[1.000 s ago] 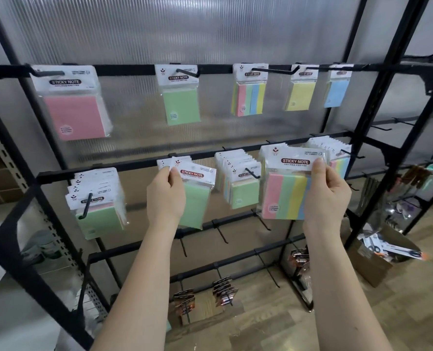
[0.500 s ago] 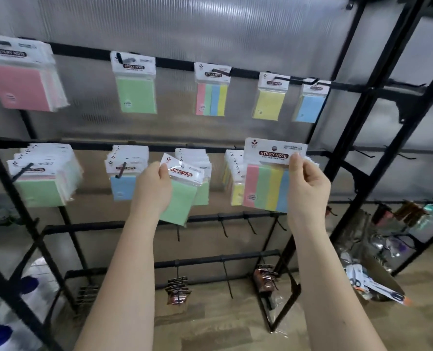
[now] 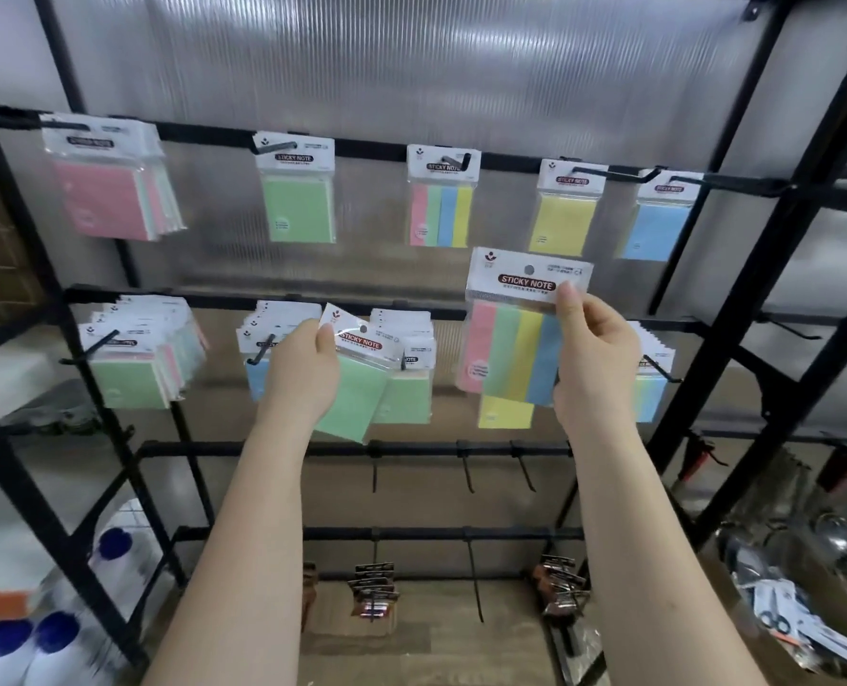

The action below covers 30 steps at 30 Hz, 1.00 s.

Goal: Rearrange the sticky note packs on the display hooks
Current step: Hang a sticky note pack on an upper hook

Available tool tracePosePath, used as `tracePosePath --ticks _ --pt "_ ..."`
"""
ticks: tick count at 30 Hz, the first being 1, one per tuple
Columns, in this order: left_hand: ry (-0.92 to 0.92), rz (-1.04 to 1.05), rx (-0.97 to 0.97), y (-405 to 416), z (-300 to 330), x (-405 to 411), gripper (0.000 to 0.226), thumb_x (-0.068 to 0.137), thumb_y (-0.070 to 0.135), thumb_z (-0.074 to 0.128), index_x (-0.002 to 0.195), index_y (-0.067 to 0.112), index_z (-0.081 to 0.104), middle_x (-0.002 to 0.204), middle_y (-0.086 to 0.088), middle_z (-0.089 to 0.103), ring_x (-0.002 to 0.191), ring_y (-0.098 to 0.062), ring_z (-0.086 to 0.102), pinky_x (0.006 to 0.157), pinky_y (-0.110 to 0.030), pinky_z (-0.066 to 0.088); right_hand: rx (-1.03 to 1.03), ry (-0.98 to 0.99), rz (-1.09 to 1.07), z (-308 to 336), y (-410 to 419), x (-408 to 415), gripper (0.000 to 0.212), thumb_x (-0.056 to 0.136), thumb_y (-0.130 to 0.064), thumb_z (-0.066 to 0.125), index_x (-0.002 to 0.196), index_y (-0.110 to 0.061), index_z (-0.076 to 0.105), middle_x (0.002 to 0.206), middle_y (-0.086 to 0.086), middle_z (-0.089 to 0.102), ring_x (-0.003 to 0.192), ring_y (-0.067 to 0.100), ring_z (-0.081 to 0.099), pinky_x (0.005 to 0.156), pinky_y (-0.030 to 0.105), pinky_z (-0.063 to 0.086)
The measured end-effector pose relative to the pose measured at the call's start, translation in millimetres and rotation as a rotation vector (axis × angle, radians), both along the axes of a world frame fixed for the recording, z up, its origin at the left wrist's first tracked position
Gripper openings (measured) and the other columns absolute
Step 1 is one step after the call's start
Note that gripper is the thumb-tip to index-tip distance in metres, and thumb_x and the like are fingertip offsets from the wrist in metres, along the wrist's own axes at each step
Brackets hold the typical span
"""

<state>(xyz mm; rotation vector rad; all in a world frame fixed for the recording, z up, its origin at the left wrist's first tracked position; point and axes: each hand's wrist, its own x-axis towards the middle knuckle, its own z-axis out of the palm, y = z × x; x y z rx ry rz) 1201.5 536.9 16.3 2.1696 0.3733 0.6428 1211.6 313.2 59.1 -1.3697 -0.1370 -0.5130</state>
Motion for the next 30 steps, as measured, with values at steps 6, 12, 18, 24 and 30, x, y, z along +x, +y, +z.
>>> tracePosePath --ticks 6,12,18,24,30 --pt "-0.041 0.038 0.011 21 10 25 0.034 0.102 0.024 0.029 0.076 0.006 0.042 0.071 -0.005 0.044 0.060 -0.015 0.038 0.051 -0.030 0.029 -0.041 -0.059 -0.005 19 22 31 0.026 0.089 -0.026 0.065 0.064 -0.022 0.065 0.051 -0.020 0.053 0.050 -0.004 0.042 0.053 0.007 0.035" --pt "-0.064 0.087 0.043 40 14 48 0.035 0.102 0.024 0.029 0.073 0.008 0.043 0.071 -0.004 0.045 0.061 -0.013 0.039 0.054 -0.032 0.028 -0.004 -0.136 0.035 47 50 54 0.031 0.086 -0.022 0.070 0.057 -0.022 0.058 0.043 -0.021 0.052 0.043 -0.005 0.039 0.048 0.005 0.032" --pt "-0.051 0.101 0.021 49 14 62 0.038 0.102 0.026 0.030 0.069 0.009 0.037 0.068 -0.006 0.044 0.058 -0.018 0.037 0.053 -0.033 0.028 0.078 -0.185 0.050 70 69 66 0.044 0.085 -0.021 0.070 0.047 -0.025 0.047 0.037 -0.020 0.044 0.038 -0.004 0.035 0.044 0.007 0.029" --pt "-0.050 0.108 0.014 50 12 72 0.038 0.102 0.026 0.030 0.068 0.009 0.034 0.067 -0.006 0.041 0.058 -0.020 0.035 0.056 -0.033 0.027 0.145 -0.176 -0.006 71 71 73 0.053 0.082 -0.020 0.072 0.039 -0.027 0.040 0.034 -0.019 0.037 0.037 0.001 0.026 0.040 0.009 0.024" --pt "-0.059 0.081 -0.018 47 13 77 0.036 0.102 0.027 0.030 0.078 0.003 0.042 0.071 -0.010 0.044 0.060 -0.019 0.036 0.054 -0.032 0.028 0.123 -0.151 -0.004 73 70 79 0.050 0.081 -0.019 0.072 0.046 -0.022 0.035 0.039 -0.016 0.027 0.040 0.004 0.022 0.040 0.012 0.022"
